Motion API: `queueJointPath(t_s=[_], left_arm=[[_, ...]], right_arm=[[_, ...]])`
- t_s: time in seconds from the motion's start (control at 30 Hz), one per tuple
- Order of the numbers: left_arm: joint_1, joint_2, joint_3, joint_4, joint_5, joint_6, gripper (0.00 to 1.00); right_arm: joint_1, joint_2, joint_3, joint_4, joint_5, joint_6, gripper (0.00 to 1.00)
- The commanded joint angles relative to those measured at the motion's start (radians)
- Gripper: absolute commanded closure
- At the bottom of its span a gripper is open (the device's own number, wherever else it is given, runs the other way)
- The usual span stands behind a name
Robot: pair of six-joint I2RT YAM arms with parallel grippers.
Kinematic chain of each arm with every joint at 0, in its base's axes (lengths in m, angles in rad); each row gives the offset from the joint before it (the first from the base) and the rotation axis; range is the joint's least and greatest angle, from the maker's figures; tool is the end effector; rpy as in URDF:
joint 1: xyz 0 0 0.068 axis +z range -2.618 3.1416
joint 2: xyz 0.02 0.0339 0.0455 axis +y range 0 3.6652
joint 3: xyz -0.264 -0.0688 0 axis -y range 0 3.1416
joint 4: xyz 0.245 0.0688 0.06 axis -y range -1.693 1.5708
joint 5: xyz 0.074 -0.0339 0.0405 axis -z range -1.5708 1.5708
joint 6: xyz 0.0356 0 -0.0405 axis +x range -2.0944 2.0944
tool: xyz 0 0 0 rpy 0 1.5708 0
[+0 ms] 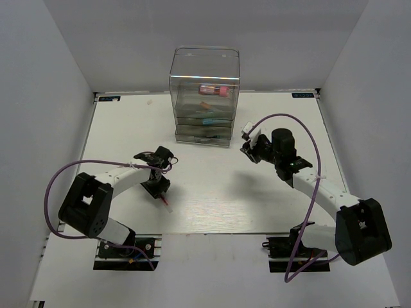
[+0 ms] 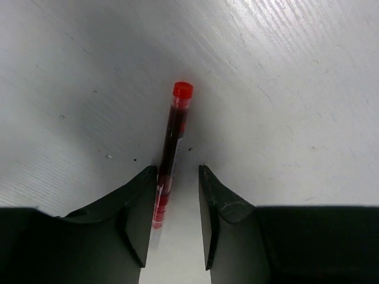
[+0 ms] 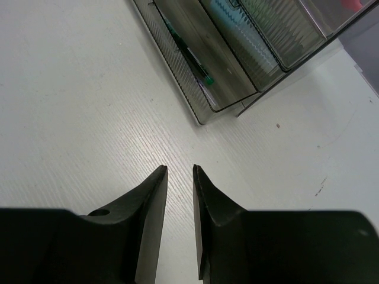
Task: Sort the stationery into containers
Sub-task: Pick up the pen from the center of the board, then place the pen in the drawer.
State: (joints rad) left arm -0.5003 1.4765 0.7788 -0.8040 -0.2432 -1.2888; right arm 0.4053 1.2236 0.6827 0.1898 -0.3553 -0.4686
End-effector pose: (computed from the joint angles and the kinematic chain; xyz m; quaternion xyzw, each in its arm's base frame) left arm 0.2050 -0.1023 0.1566 -0.3849 0.9143 0.0491 0.1160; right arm 0.2450 0.1186 0.2501 -0.4331 0.6882 0.1269 0.5680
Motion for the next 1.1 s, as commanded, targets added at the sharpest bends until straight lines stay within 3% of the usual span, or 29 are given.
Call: queueJointPath(t_s=[0.0, 0.07, 0.13, 0.27, 0.3, 0.37, 0.47, 0.53, 0.7, 1.07], left_arm=[[0.002, 0.014, -0.041, 0.035, 0.007, 0.003, 0.55], [0.002, 0.024, -0.041, 0.057, 0.007, 0.013, 0.61], [0.002, 0.050, -0.041, 0.066, 0.030, 0.031, 0.73], [0.002, 0.062, 0.000, 0.091, 0.074, 0.057, 0.74], [0.002, 0.062, 0.010, 0.101, 0.091, 0.057, 0.76], [0.002, 0.045, 0.043, 0.129, 0.113, 0.057, 0.77], [0.002, 0.013, 0.106, 0.202, 0.159, 0.057, 0.83], [0.002, 0.013, 0.143, 0.283, 0.203, 0.057, 0.86], [0.002, 0.105, 0.312, 0.397, 0.245, -0.012, 0.91], [0.002, 0.323, 0.533, 0.545, 0.194, -0.309, 0.92]], right_arm=[[-0.010, -0.024, 0.000, 0.045, -0.025, 0.024, 0.70], [-0.011, -0.024, -0.002, 0.045, -0.028, 0.024, 0.70], [-0.010, -0.026, 0.000, 0.045, -0.031, 0.025, 0.70], [-0.017, -0.029, -0.002, 0.048, -0.031, 0.025, 0.66], [-0.019, -0.029, -0.002, 0.046, -0.033, 0.027, 0.60], [-0.017, -0.029, 0.000, 0.043, -0.037, 0.024, 0.35], [-0.013, -0.023, -0.003, 0.042, -0.039, 0.019, 0.25], [-0.017, -0.022, -0.003, 0.040, -0.037, 0.021, 0.26], [-0.017, -0.024, -0.002, 0.039, -0.048, 0.019, 0.40], [-0.022, -0.033, -0.006, 0.043, -0.050, 0.021, 0.42]])
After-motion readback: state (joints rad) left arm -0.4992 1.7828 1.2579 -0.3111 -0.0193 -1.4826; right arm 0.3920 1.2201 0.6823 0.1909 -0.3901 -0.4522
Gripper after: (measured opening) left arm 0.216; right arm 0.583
